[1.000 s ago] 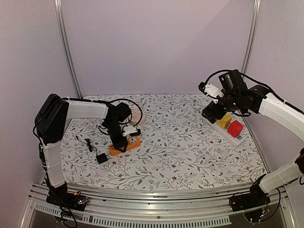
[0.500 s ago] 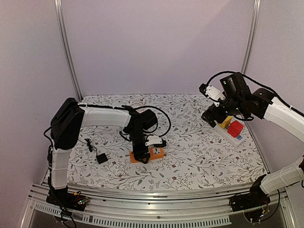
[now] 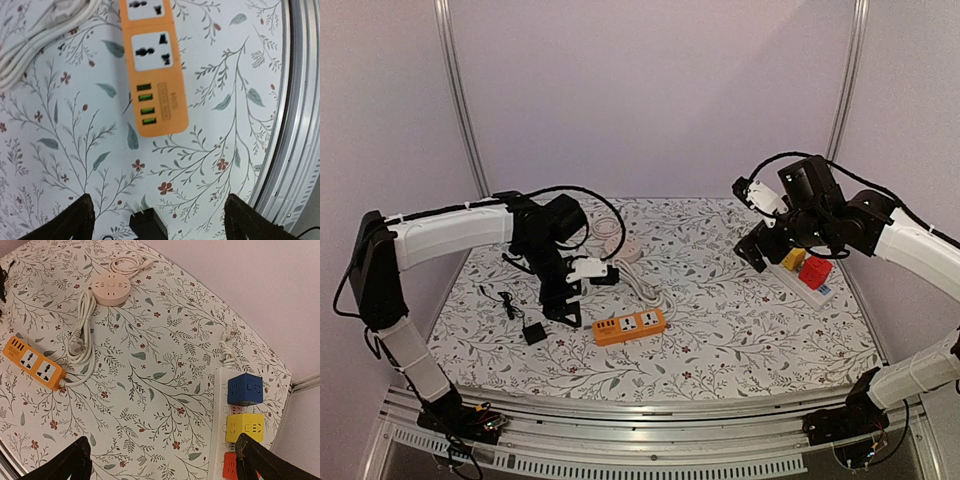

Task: Insert the plug

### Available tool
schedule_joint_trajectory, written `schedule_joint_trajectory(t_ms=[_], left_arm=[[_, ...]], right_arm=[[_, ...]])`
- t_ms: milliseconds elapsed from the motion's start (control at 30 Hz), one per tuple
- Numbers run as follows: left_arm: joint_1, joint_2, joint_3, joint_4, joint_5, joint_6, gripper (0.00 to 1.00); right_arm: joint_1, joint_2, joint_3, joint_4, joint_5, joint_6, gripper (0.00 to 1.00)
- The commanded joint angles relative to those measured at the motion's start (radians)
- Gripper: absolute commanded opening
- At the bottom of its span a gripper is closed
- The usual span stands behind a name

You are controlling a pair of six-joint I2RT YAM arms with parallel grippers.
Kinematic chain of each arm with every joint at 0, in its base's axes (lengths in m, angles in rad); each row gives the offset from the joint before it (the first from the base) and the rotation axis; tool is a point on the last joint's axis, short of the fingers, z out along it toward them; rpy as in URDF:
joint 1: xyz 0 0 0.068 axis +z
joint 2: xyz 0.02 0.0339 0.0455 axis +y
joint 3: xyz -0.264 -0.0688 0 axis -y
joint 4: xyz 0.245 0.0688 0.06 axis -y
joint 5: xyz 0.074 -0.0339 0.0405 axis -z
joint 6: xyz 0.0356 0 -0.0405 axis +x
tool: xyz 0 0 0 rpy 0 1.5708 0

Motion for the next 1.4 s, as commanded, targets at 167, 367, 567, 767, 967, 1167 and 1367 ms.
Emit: schedule_joint_trajectory(t_ms=[167, 367, 567, 767, 967, 1167, 1367], left_arm=[[0.257, -0.120, -0.260, 0.012, -0.058, -0.072, 0.87], [0.282, -0.200, -0.431, 0.166, -0.136, -0.103, 0.94], [0.306, -0.117, -0.455, 0.240, -0.172, -0.110, 0.90], [0.309, -0.073, -0.446, 0.225, -0.141, -0.121, 0.71], [0.309, -0.059, -0.455, 0.224, -0.129, -0.121, 0.52], [0.309, -0.057, -0.403, 0.169, -0.097, -0.125, 0.00], [0.302, -0.176, -0.179, -0.040, 0.134, -0.138, 0.00]], right_arm=[[0.018, -0.022, 0.012, 0.046, 0.005, 0.103, 0.99], [0.046, -0.030, 0.014, 0.034, 0.021, 0.129, 0.99], [0.061, -0.025, 0.008, 0.018, 0.039, 0.130, 0.99], [0.063, -0.029, -0.008, 0.012, 0.047, 0.137, 0.99], [0.064, -0.028, -0.008, 0.013, 0.052, 0.120, 0.99], [0.064, -0.028, -0.002, 0.023, 0.035, 0.124, 0.99], [0.177, -0.081, -0.077, 0.164, -0.039, -0.079, 0.99]])
